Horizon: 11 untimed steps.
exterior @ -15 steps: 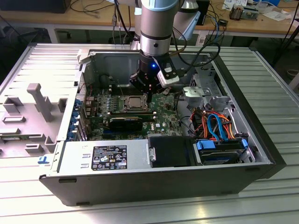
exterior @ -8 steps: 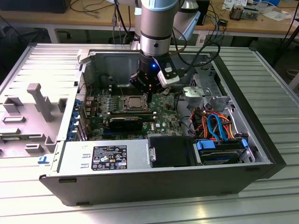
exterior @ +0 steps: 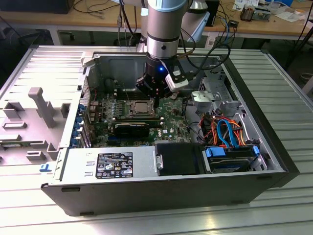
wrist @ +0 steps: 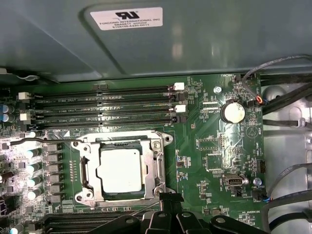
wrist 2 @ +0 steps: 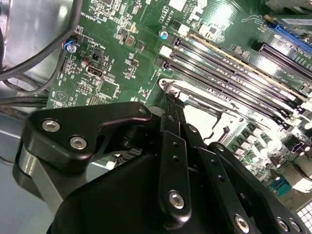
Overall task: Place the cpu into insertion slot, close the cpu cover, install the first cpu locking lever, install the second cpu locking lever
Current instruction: 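Install the first cpu locking lever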
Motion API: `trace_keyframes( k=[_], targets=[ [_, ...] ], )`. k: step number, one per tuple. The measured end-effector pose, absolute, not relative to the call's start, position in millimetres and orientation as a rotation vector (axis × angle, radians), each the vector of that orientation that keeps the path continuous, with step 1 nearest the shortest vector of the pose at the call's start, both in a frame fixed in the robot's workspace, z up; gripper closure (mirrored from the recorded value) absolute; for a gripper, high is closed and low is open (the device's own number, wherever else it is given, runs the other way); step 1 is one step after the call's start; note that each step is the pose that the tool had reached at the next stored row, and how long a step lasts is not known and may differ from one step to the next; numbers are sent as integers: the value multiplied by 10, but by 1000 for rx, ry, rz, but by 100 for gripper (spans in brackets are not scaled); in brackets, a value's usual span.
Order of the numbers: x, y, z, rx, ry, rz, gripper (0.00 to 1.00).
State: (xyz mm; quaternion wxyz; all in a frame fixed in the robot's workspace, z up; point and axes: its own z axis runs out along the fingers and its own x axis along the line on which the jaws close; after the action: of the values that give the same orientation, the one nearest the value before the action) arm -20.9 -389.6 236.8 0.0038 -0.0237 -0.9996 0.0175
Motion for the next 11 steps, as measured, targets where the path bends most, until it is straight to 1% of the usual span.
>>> trace_keyframes(
  k=[6, 11],
  targets=[
    [-209, -3896, 2367, -14, -3134, 33, 89],
    [-208, -3897, 2367, 64, -3134, 33, 89]
  ],
)
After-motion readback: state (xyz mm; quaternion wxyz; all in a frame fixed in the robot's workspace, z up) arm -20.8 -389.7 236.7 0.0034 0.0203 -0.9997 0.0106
